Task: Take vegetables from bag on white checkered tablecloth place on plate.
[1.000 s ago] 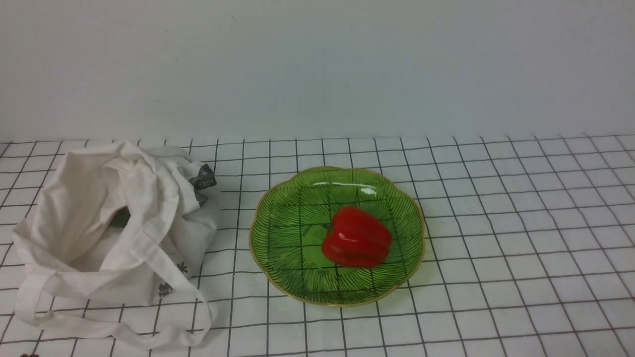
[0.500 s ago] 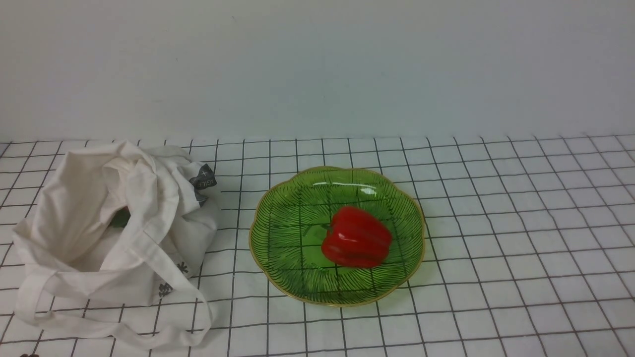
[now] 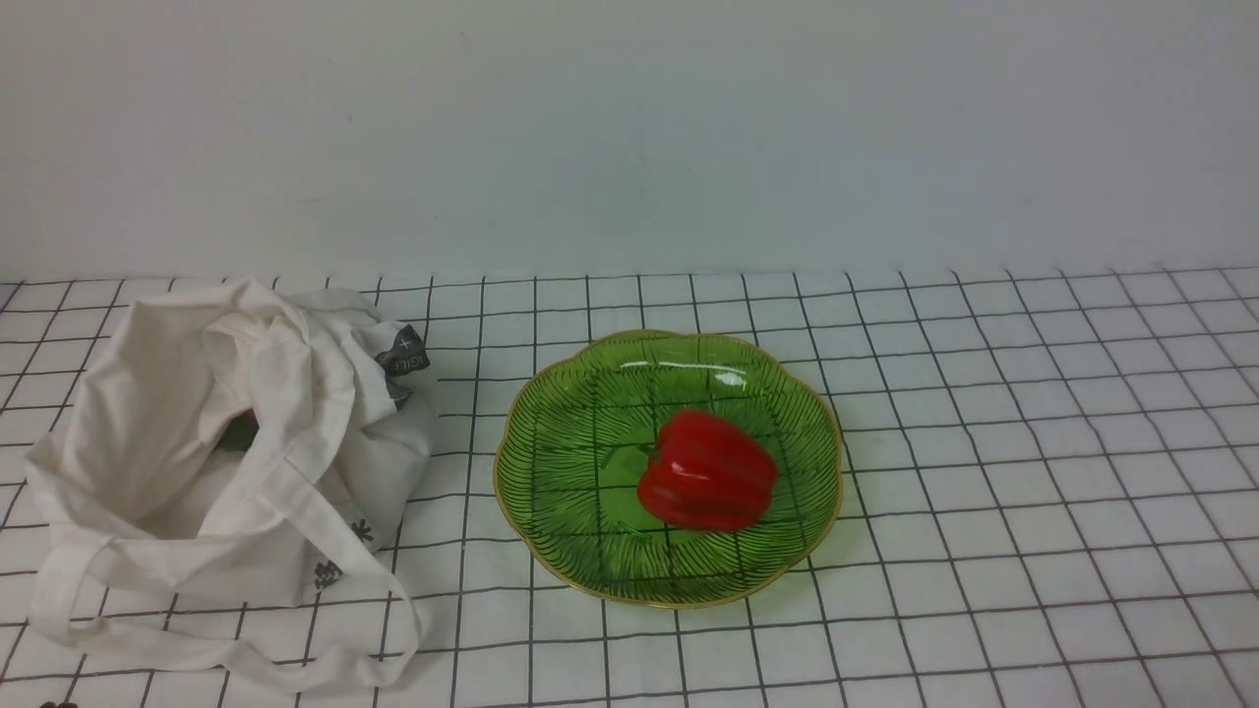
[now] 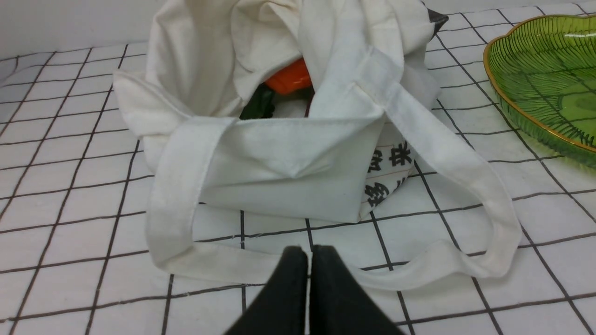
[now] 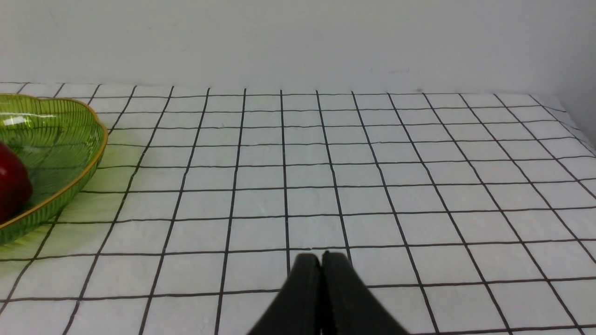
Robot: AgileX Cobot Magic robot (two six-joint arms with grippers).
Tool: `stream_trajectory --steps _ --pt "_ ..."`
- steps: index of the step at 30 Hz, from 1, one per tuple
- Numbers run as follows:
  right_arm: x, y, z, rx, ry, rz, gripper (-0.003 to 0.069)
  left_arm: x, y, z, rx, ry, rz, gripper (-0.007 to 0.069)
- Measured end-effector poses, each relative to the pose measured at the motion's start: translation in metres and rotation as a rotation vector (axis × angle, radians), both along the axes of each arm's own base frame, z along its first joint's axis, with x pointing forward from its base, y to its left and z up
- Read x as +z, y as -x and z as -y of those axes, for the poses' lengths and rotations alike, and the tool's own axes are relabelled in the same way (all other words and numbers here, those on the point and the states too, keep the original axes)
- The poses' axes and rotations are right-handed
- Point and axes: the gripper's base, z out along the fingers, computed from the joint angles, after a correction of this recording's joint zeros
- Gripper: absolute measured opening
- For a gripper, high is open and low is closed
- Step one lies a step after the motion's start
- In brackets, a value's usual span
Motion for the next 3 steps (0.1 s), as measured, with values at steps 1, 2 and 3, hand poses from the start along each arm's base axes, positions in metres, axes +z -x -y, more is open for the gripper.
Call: stream_trajectory --steps 1,2,3 --pt "0.0 0.0 0.0 0.0 0.0 0.0 -0.0016 0.0 0.0 0.0 0.0 0.0 0.0 -0.0008" --pt "0.0 0.0 0.0 0.0 0.0 0.0 -0.0016 0.0 0.0 0.0 0.0 0.0 0.0 -0.0008" --pt "0.0 0.0 0.0 0.0 0.0 0.0 -0.0016 0.0 0.0 0.0 0.0 0.0 0.0 -0.0008"
